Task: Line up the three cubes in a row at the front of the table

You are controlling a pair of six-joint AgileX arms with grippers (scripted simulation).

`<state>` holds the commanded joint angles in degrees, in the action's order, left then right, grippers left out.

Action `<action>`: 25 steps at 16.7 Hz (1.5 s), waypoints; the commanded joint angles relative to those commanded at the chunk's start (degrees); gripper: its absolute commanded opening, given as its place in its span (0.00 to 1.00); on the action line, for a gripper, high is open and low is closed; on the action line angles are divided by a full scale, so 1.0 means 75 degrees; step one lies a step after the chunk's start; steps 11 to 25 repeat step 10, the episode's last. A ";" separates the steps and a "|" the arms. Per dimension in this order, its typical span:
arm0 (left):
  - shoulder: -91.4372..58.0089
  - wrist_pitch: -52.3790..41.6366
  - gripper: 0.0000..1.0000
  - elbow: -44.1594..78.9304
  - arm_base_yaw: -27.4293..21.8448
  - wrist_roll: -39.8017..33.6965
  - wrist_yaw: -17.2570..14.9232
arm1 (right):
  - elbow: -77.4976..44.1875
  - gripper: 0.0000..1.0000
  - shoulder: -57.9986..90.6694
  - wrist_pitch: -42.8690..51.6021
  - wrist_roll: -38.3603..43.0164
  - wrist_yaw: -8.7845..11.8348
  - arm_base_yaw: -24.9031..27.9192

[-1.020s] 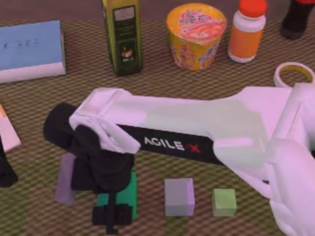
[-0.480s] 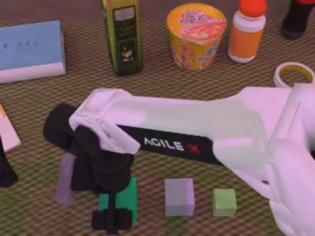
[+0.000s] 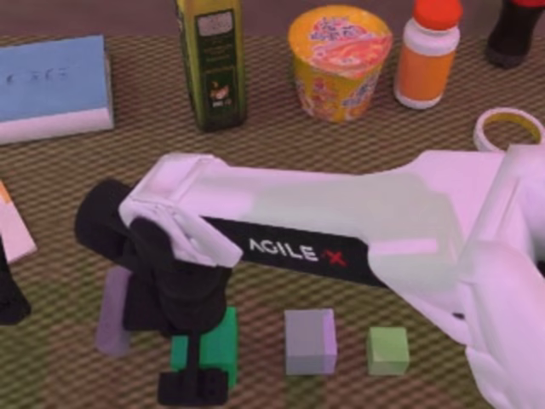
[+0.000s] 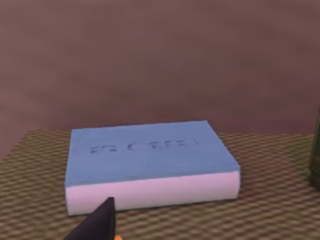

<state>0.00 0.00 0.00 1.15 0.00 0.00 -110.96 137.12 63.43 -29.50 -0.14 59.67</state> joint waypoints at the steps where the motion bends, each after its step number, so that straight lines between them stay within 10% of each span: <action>1: 0.0000 0.0000 1.00 0.0000 0.0000 0.0000 0.0000 | -0.0026 1.00 0.0000 0.0025 -0.0004 0.0000 0.0006; 25: 0.0000 0.0000 1.00 0.0000 0.0000 0.0000 0.0000 | -0.1664 1.00 -0.0263 0.1927 -0.0016 0.0003 0.0063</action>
